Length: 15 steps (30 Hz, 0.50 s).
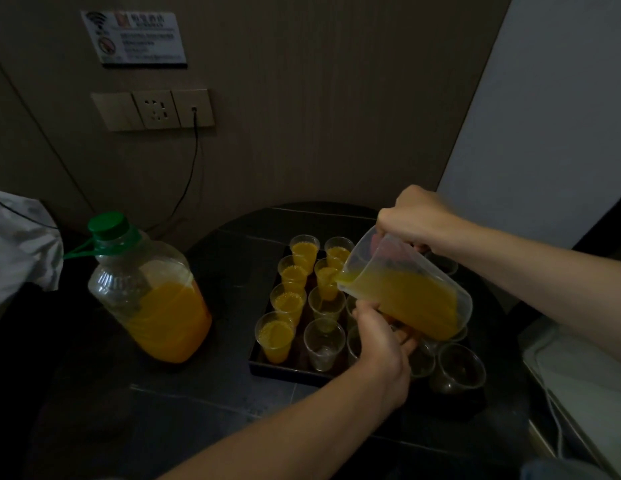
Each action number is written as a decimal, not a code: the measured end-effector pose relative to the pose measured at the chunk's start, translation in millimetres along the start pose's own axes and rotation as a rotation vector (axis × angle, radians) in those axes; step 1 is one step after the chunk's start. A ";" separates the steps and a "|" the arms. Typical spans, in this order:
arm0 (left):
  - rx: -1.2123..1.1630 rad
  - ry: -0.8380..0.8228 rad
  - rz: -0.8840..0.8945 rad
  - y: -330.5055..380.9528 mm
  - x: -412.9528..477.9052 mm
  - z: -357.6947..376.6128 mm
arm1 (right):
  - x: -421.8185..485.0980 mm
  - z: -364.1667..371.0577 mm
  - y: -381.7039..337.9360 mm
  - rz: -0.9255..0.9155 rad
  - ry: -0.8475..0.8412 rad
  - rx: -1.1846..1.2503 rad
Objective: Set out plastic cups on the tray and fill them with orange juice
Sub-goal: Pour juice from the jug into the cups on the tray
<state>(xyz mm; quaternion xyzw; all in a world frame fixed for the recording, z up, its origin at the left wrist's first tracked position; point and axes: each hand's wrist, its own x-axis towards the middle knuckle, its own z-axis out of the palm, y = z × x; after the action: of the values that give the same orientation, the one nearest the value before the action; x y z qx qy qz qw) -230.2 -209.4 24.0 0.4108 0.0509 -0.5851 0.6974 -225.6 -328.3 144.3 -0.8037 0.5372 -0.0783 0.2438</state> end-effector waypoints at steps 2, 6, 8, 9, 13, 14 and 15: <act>-0.002 0.004 0.000 -1.2 -0.4 0.3 | 0.3 0.9 0.8 0.000 -0.004 -0.002; -0.008 0.008 0.000 -1.8 0.8 0.7 | 1.5 1.7 2.2 -0.004 -0.001 -0.008; -0.015 0.003 -0.004 -1.2 0.2 0.7 | 2.9 2.4 2.3 -0.003 -0.007 -0.009; -0.015 0.001 -0.006 -0.7 -0.3 1.1 | 3.4 2.3 2.3 0.001 -0.015 -0.013; -0.024 0.005 -0.008 0.5 0.7 1.8 | 3.3 2.0 1.7 0.009 -0.027 -0.009; -0.020 0.006 -0.005 0.2 0.7 2.5 | 2.8 1.7 1.7 0.006 -0.021 -0.005; -0.013 0.007 -0.004 -0.4 0.7 2.9 | 2.3 1.3 1.8 0.005 -0.015 -0.004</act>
<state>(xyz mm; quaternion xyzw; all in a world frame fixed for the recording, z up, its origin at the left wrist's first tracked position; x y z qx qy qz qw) -231.6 -211.8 25.4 0.4082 0.0579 -0.5846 0.6988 -225.6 -330.6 142.0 -0.8033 0.5375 -0.0707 0.2466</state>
